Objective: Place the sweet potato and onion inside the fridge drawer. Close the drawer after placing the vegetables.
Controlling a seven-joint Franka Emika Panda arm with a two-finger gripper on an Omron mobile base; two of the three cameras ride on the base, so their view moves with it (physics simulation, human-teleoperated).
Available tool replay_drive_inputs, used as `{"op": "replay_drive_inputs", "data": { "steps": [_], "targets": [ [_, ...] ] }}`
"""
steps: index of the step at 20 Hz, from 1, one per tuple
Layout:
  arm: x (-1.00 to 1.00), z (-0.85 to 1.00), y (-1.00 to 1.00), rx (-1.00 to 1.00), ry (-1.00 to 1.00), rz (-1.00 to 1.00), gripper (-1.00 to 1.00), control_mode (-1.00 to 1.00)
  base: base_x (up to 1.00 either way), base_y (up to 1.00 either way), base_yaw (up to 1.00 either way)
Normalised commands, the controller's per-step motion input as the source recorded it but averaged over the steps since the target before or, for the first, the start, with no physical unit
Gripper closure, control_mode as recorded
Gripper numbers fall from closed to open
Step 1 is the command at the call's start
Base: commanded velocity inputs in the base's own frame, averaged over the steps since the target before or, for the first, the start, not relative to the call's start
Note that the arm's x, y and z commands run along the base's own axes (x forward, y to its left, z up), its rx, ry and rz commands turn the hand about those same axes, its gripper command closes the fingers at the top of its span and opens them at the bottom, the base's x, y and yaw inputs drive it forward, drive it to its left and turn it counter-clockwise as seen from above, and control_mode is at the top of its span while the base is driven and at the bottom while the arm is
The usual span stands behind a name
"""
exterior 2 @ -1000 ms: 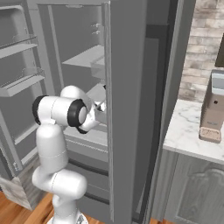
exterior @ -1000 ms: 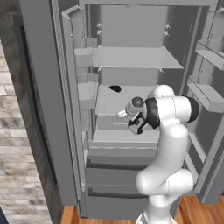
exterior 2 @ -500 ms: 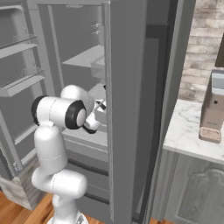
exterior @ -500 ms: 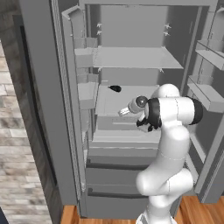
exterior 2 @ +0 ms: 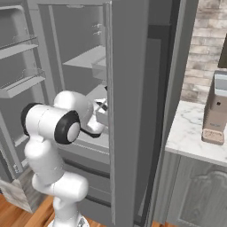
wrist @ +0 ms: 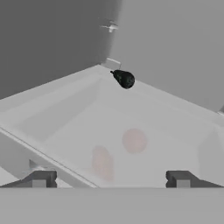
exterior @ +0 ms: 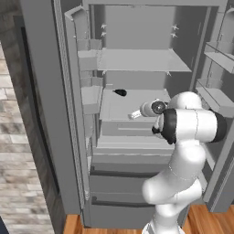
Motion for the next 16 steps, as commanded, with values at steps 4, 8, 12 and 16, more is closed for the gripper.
{"op": "replay_drive_inputs", "data": {
  "steps": [4, 8, 12, 16],
  "targets": [
    [-1.00, 0.04, 0.41, 0.00, -0.06, 0.00, -1.00, -1.00, 0.00, 0.00, 0.00],
    [-0.82, 0.33, 0.29, 0.00, 0.00, 0.00, -1.00, -1.00, 0.00, 0.00, 0.00],
    [-0.81, 0.51, 0.18, 0.00, 0.00, -0.01, -1.00, -1.00, 0.00, 0.00, 0.00],
    [-0.73, 0.62, 0.17, 0.00, 0.00, -0.03, -1.00, -1.00, 0.00, 0.00, 0.00]
  ]
}}
